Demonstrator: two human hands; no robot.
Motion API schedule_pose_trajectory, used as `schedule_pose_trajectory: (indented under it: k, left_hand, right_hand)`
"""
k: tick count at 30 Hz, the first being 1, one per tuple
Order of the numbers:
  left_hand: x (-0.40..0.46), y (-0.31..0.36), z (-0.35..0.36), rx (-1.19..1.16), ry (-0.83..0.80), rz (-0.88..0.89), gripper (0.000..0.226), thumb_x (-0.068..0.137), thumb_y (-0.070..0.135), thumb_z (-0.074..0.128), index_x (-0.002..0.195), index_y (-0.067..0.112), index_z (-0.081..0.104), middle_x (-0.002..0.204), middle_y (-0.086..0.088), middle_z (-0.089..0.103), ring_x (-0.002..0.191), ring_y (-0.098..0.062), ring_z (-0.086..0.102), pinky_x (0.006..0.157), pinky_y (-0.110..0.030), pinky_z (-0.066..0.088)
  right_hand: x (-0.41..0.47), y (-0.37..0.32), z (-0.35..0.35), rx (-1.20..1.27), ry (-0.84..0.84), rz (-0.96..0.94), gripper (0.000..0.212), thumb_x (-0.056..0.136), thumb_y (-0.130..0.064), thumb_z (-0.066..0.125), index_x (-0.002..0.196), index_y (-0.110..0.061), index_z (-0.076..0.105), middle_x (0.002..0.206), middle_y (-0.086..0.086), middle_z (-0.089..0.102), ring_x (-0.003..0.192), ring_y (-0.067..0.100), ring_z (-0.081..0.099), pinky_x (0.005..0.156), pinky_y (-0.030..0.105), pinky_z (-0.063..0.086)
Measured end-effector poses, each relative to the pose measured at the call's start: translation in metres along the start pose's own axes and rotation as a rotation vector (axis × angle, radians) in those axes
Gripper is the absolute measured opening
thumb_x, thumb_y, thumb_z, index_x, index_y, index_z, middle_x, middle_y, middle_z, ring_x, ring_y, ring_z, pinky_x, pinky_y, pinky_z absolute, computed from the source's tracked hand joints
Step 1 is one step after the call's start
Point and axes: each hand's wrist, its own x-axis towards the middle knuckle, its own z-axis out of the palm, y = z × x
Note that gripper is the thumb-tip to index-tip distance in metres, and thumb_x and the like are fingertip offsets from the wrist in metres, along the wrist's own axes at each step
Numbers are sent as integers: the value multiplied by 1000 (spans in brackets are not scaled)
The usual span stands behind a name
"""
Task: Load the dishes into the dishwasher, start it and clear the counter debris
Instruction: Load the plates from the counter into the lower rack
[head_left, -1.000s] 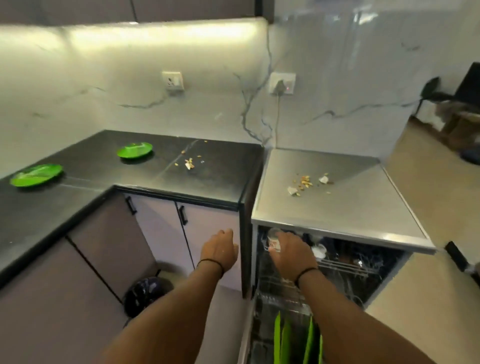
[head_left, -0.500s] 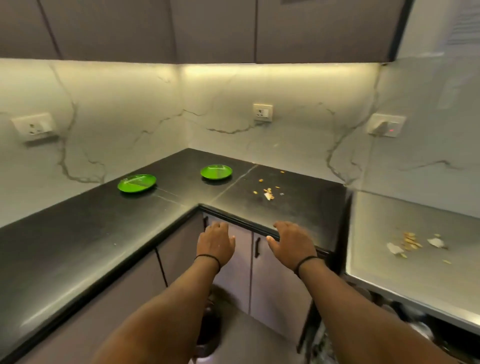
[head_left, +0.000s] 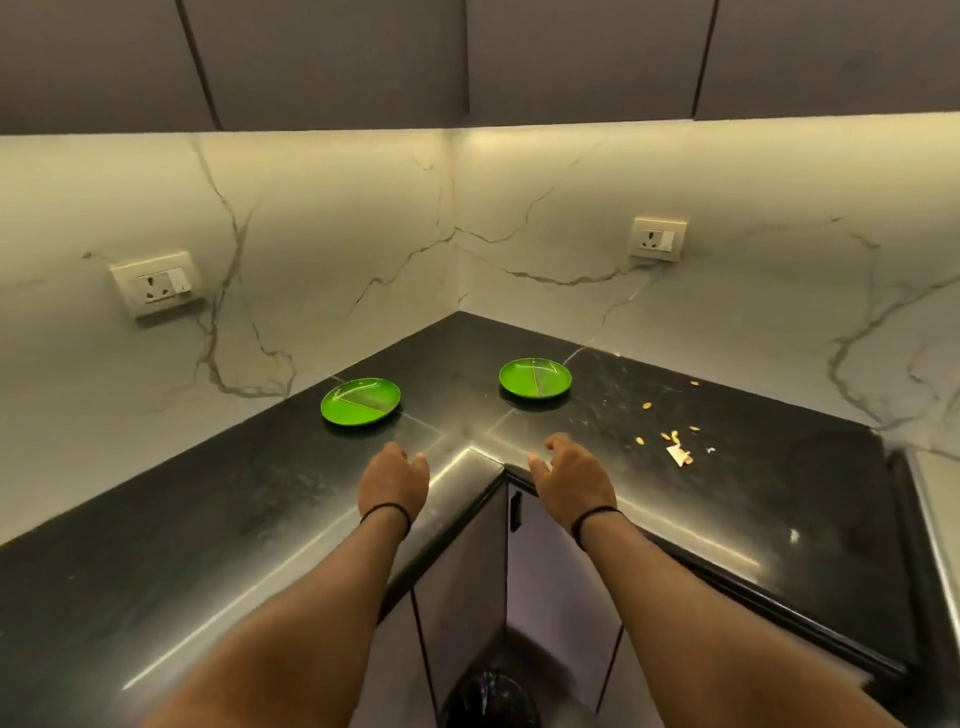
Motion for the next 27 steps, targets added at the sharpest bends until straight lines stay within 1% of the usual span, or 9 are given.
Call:
schedule_pose_trajectory:
  k: [2, 4, 7, 10, 12, 17, 20, 23, 27]
  left_hand:
    - [37, -6, 10, -187, -3, -156, 38, 90, 40, 50, 89, 4, 61, 97, -19, 67, 85, -34, 60, 71, -33, 44]
    - [75, -11, 26, -399, -5, -316, 51, 82, 48, 49, 88, -1, 63, 95, -21, 69, 81, -35, 66, 74, -38, 54]
    - [116, -7, 47, -784, -6, -529, 37, 94, 34, 50, 98, -2, 56, 95, -21, 64, 70, -29, 63, 61, -36, 55]
    - [162, -6, 70, -988, 10, -678, 36, 99, 27, 46, 122, 0, 49, 111, -25, 60, 89, -34, 65, 56, -34, 50]
    - [202, -6, 89, -1100, 61, -740, 43, 100, 26, 45, 134, -1, 42, 124, -27, 56, 107, -38, 63, 64, -36, 52]
    - [272, -16, 136, -1229, 223, -872, 49, 100, 28, 45, 139, -1, 36, 135, -26, 49, 115, -40, 58, 83, -42, 49]
    - [309, -15, 162, -1315, 324, -916, 51, 99, 29, 47, 140, -1, 37, 133, -27, 51, 115, -39, 58, 91, -44, 50]
    - [336, -15, 178, -1317, 406, -917, 50, 102, 30, 42, 142, 2, 34, 135, -26, 50, 120, -38, 56, 97, -43, 47]
    - [362, -26, 189, -1254, 385, -964, 44, 106, 18, 22, 147, 3, 25, 146, -19, 42, 132, -33, 46, 105, -40, 38]
  right_hand:
    - [31, -3, 7, 0, 0, 9, 42, 93, -40, 52, 125, -13, 54, 119, 13, 64, 109, 30, 59, 90, 37, 49]
    - [65, -1, 16, 37, -2, 60, 39, 93, -39, 52, 121, -12, 56, 115, 13, 65, 107, 31, 59, 86, 35, 47]
    - [128, 15, 40, 232, 18, 277, 38, 90, -41, 52, 104, -7, 64, 103, 13, 68, 99, 33, 62, 78, 30, 45]
    - [202, 34, 69, 616, 59, 533, 44, 85, -41, 53, 94, 1, 66, 87, 17, 69, 70, 33, 70, 61, 40, 58]
    - [260, 47, 92, 862, 26, 648, 36, 90, -30, 55, 100, 5, 61, 87, 21, 68, 57, 30, 68, 47, 34, 53]
    - [339, 80, 132, 1075, -17, 886, 42, 91, -23, 57, 122, 6, 52, 103, 28, 65, 60, 37, 67, 51, 40, 55]
    - [382, 95, 147, 1180, -48, 977, 46, 93, -23, 59, 127, 5, 46, 112, 33, 61, 81, 44, 67, 70, 50, 57]
    - [411, 98, 171, 1228, -101, 984, 36, 97, -13, 51, 125, 7, 46, 118, 33, 58, 98, 45, 64, 69, 49, 53]
    - [436, 102, 196, 1189, -125, 959, 30, 94, -3, 41, 118, 14, 49, 105, 31, 63, 76, 38, 66, 55, 39, 54]
